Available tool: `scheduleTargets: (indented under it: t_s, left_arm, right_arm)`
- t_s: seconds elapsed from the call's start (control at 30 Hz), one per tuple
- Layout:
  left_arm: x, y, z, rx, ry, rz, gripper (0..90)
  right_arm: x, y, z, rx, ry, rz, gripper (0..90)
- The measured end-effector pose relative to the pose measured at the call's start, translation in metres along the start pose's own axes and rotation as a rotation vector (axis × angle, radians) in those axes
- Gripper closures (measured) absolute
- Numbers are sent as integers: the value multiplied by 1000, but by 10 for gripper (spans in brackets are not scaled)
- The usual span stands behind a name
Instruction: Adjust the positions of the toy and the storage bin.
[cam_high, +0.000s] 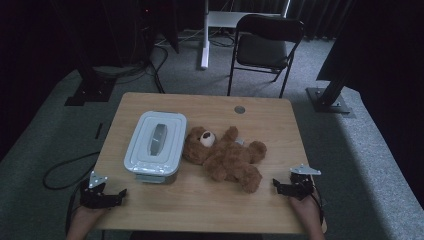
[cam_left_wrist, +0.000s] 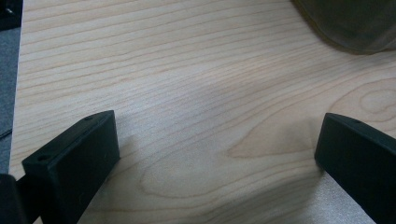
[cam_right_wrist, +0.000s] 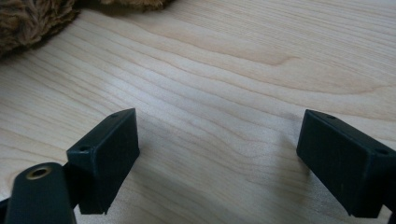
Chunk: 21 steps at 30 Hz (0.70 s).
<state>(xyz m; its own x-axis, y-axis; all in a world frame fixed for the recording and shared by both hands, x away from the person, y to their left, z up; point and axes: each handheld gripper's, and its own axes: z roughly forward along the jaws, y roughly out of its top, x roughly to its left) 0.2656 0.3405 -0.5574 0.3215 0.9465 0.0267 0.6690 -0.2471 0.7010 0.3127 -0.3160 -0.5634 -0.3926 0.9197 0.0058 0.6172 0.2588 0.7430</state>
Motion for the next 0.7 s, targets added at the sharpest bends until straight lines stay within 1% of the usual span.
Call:
scheduleTargets:
  t_s: [0.13,0.23,0.33,0.47,0.6,0.63,0.7]
  left_arm:
    - [0,0,0,1,0,1,5]
    - [0,0,0,1,0,1,5]
    - [0,0,0,1,-1,2,5]
    - [0,0,0,1,-4,7,5]
    - [1,0,0,1,-12,16,5]
    - [1,0,0,1,-15,18,5]
    - [1,1,1,0,-22,24,4]
  right_arm:
    - [-1,-2,-2,1,-7,6,120]
    - [-2,-4,-4,1,-23,23,120]
    - [-2,-4,-4,1,-25,23,120]
    - [-3,-4,-4,2,-17,16,120]
    - [-2,-3,-4,5,0,1,121]
    - [0,0,-4,28,6,-4,132]
    - [0,1,-4,36,10,-11,134]
